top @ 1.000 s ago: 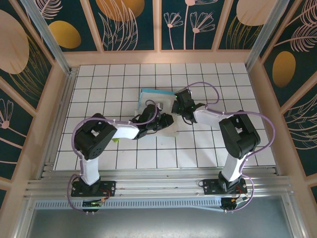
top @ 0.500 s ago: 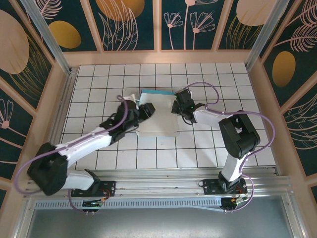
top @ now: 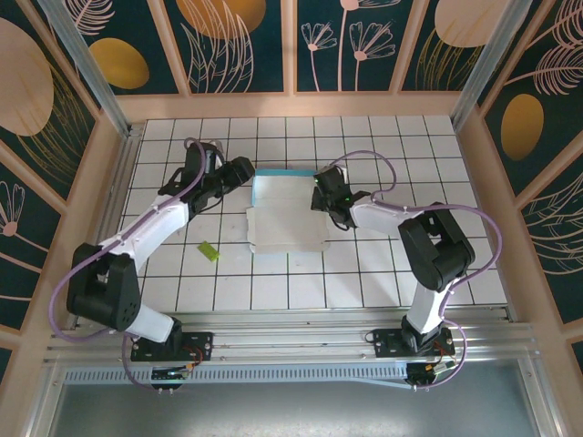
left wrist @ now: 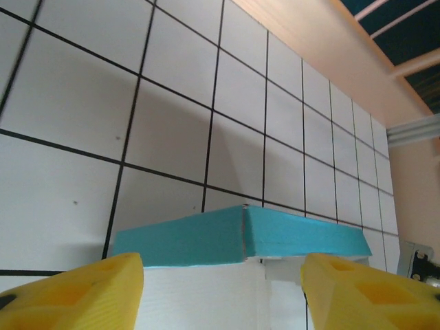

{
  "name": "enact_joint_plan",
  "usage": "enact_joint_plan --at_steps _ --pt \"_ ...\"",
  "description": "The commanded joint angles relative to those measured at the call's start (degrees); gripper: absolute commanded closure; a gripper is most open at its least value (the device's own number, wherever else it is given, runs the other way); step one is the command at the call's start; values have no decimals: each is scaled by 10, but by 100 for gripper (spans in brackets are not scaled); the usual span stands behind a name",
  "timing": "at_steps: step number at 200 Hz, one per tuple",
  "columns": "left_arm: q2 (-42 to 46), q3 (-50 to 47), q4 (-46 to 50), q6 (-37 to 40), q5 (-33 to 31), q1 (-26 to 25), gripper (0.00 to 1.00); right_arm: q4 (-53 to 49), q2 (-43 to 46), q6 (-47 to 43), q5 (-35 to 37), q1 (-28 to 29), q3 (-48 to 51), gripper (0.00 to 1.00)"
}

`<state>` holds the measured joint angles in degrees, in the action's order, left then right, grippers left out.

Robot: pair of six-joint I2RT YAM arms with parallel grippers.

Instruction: Fold the paper box

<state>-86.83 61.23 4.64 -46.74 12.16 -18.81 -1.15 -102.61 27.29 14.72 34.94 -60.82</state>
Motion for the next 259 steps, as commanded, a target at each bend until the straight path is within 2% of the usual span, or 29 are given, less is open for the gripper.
enact_joint_plan --at_steps 1,20,40,85,130,156,190,225,259 --pt "-34 17 -34 -3 54 6 35 -68 -33 -14 -7 12 0 100" --pt "-56 9 -56 -15 67 7 37 -71 -35 -18 -5 16 -4 100" --pt "-71 -4 -81 -27 71 7 46 -73 -36 -21 -5 18 -6 100" --pt "-94 -20 -131 -43 71 8 56 -73 -43 -31 -7 27 -12 100" --pt "-102 -44 -142 -52 81 8 66 -78 -52 -8 -21 37 -29 97" --pt "-95 -72 -155 -59 84 8 67 -65 -54 29 -35 37 -33 88" --pt "-89 -79 -154 -52 79 8 67 -82 -49 41 -2 37 -29 74" --pt "-90 -66 -133 -13 78 9 67 -56 15 24 -11 37 18 63" --pt "-92 -58 -104 31 74 8 68 -56 96 -7 -46 30 50 43"
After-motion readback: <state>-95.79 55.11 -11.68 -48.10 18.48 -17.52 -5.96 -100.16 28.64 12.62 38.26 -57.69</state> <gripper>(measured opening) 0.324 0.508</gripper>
